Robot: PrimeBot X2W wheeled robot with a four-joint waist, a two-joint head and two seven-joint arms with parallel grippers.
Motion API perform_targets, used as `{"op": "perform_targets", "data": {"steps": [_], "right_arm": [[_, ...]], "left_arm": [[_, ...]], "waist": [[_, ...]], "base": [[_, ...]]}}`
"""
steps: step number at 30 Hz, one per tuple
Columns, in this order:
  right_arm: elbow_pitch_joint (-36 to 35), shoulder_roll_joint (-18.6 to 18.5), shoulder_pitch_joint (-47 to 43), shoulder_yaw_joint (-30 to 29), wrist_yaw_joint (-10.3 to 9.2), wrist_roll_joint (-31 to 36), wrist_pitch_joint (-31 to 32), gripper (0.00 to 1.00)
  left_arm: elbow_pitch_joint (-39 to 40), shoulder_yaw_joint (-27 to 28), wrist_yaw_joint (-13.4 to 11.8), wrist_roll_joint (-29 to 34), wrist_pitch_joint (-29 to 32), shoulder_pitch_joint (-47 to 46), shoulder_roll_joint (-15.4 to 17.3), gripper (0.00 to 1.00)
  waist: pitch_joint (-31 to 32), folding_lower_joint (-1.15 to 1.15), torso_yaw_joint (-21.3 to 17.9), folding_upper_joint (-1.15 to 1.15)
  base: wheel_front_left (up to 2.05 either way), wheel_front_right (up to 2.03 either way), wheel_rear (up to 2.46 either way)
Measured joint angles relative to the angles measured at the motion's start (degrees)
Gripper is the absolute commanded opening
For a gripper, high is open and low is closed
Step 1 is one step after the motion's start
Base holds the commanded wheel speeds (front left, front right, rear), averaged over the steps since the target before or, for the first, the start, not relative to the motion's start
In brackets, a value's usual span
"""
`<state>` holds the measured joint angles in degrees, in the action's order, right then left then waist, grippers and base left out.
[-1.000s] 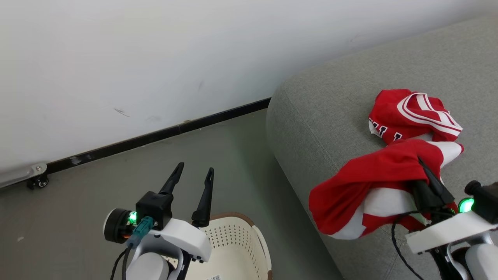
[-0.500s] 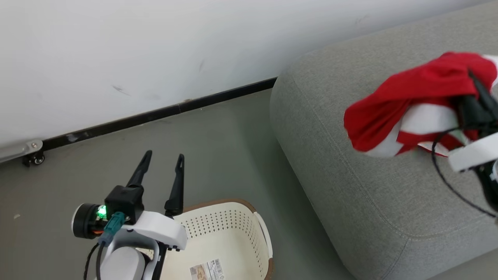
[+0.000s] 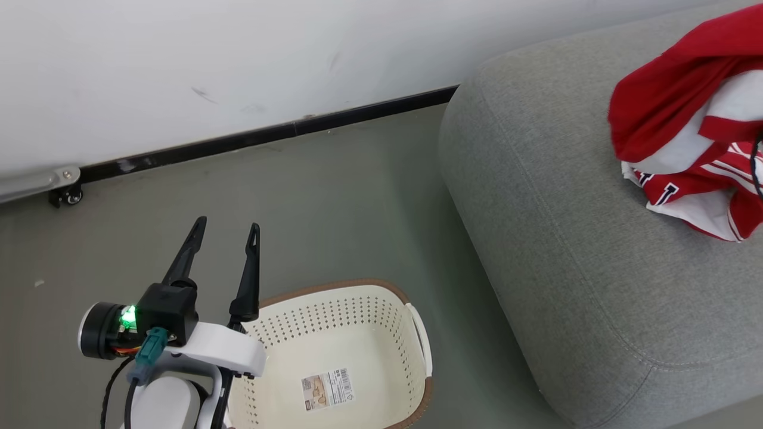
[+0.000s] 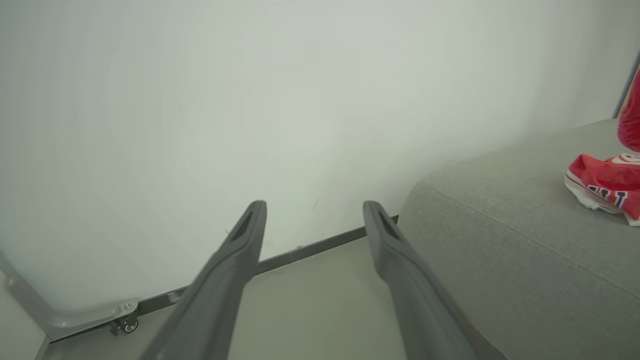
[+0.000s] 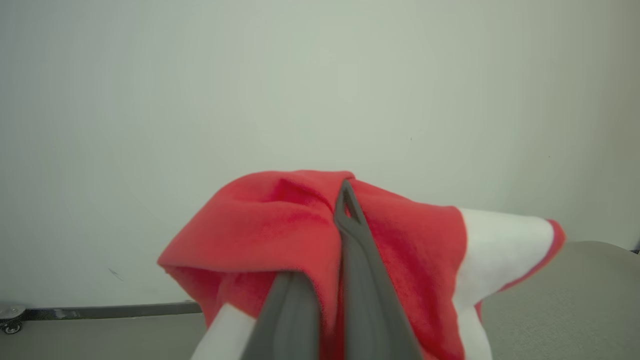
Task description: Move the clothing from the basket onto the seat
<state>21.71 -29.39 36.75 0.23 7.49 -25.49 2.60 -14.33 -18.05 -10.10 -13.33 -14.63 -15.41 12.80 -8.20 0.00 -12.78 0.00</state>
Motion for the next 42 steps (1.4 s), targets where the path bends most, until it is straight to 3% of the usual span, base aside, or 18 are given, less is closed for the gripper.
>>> {"op": "perform_targets", "data": {"steps": [16,32,42], "right_arm": [[13.06,-6.48,5.92,-5.77,0.00,1.78,1.74,0.00],[18.96,-7.70,11.67,-6.27,0.00,5.36,-1.82,0.00],[24.66,-4.26,9.96,-3.85,0.00,5.80,-3.31,0.00]], "left_arm": [[4.41,-0.68,0.03,1.81,1.89,-0.35,3.19,1.00],[9.06,-1.82,0.54,4.20,6.08,-3.14,5.33,1.00],[10.93,-2.05,0.62,4.67,7.15,-4.71,5.47,1.00]], "waist": [[-4.61,0.00,3.29,0.00],[-10.65,0.00,4.70,0.00],[-14.10,0.00,4.61,0.00]], "base": [[0.00,0.00,0.00],[0.00,0.00,0.00],[0.00,0.00,0.00]]}}
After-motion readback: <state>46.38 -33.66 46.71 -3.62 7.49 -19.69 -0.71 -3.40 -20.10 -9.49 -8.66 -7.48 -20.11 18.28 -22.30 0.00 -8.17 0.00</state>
